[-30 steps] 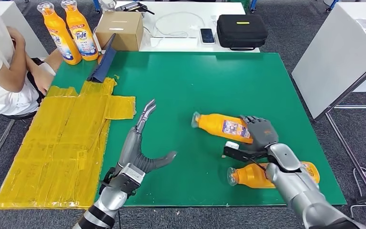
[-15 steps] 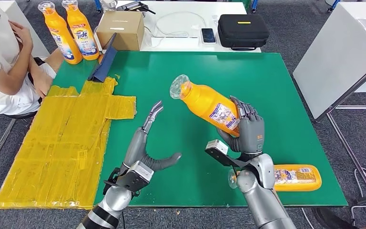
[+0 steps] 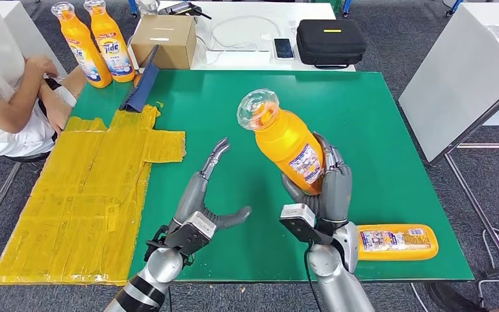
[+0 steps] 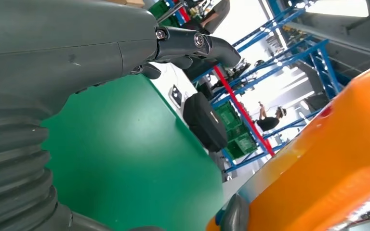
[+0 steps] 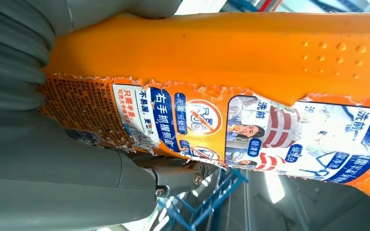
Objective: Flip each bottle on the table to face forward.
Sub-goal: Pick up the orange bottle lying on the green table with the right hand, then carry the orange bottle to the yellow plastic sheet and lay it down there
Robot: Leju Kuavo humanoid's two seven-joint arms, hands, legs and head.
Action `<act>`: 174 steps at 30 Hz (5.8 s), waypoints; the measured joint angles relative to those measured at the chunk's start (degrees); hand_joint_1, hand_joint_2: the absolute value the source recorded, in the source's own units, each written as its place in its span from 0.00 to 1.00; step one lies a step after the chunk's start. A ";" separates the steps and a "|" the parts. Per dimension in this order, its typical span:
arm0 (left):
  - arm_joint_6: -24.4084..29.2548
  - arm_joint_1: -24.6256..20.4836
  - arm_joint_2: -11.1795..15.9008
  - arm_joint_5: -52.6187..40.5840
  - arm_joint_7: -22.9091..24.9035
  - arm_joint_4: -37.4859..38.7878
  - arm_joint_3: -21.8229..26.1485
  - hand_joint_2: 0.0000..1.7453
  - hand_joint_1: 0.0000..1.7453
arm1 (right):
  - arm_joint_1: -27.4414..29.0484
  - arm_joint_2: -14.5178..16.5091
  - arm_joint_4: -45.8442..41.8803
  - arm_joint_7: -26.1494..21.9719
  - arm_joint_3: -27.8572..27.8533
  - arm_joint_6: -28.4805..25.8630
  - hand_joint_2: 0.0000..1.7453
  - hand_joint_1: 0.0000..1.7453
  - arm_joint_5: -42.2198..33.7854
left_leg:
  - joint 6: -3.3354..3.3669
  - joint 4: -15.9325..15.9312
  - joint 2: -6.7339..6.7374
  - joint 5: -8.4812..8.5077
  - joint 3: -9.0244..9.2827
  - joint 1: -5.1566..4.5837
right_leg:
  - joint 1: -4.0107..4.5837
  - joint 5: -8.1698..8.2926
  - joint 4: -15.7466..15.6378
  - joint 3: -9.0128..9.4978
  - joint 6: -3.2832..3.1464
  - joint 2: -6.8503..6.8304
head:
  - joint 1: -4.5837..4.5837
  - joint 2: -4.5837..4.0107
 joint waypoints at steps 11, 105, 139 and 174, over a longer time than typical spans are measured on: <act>-7.62 -1.46 -0.06 10.40 0.67 -0.63 0.76 1.00 0.00 | 1.11 1.70 2.07 -1.31 3.20 7.28 1.00 1.00 -3.82 | 0.00 -0.02 0.00 0.00 0.00 0.01 | 0.01 -0.02 0.00 0.01 -0.03 0.00 | 0.00 0.00; 0.27 -4.36 0.14 7.12 0.82 -1.73 5.17 1.00 1.00 | -0.57 6.73 13.47 -4.57 14.25 8.55 1.00 0.00 -9.74 | -0.01 -0.01 -0.01 0.01 -0.01 0.02 | 0.01 -0.05 0.00 -0.15 -0.07 0.01 | 0.02 0.00; 22.21 -24.96 15.14 -61.60 42.32 53.44 5.44 1.00 1.00 | 5.30 0.93 -14.71 -5.66 17.74 3.80 1.00 0.00 -15.47 | -0.08 -0.03 0.23 0.04 -0.01 0.05 | 0.03 -0.08 0.06 -0.06 -0.23 0.17 | 0.04 0.01; -9.26 -21.20 10.61 -13.53 -6.41 46.48 27.93 1.00 0.00 | 4.41 0.19 -11.89 -4.08 17.64 7.05 1.00 0.00 -12.86 | -0.24 -0.05 0.09 -0.07 0.67 0.05 | 0.02 -0.18 0.04 0.04 -0.31 0.09 | 0.02 0.00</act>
